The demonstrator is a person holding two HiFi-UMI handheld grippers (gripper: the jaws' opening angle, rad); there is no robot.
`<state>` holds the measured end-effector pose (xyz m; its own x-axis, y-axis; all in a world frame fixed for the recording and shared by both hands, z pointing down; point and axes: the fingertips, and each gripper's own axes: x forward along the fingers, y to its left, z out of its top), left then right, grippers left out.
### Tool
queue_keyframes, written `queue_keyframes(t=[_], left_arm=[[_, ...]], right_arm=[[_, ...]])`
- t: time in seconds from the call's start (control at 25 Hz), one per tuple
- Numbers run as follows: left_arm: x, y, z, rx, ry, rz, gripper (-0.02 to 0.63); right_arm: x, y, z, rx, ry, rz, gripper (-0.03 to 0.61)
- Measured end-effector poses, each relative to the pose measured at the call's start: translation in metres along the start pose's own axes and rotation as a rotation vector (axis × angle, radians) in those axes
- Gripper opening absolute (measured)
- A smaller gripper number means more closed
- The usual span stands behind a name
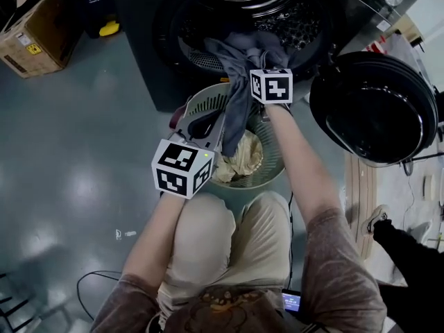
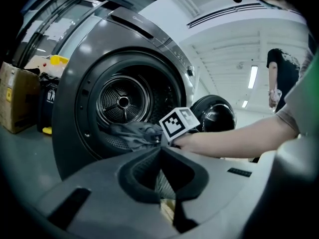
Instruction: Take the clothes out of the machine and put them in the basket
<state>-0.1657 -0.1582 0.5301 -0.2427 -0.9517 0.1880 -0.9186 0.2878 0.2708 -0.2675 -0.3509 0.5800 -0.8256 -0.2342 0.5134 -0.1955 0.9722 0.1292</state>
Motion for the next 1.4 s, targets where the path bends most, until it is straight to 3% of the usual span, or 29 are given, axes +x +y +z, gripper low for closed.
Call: queue_keyframes(t=[0.44, 0.96, 1.04, 1.24, 1.4], left_arm=[[-0.005, -0.02, 0.002, 0.035, 0.003, -0.004, 0.006], [-0.015, -0.03, 0.005, 0.071, -0.008, 0.018, 0.006], [-0.016, -0.03, 0.006, 0.072, -0.009, 0.022, 0.006], [-0.018, -0.029, 0.006, 0.071, -0.014, 0.023, 0.006], [-0.017, -0.027, 0.005, 0.071, -0.014, 0.017, 0.006]], right_arm=[[-0.107, 0.036, -0.024, -0.002, -0.065, 0.143, 0.105], [-0.188, 0.094, -0.09, -0.018, -0.027, 0.27, 0.113], [-0.193, 0.094, -0.09, -0.01, -0.032, 0.268, 0.138], [-0.19, 0.077, -0.072, -0.015, -0.06, 0.196, 0.296], [-0.176, 0.062, -0.051, -0.011, -0.079, 0.16, 0.308]])
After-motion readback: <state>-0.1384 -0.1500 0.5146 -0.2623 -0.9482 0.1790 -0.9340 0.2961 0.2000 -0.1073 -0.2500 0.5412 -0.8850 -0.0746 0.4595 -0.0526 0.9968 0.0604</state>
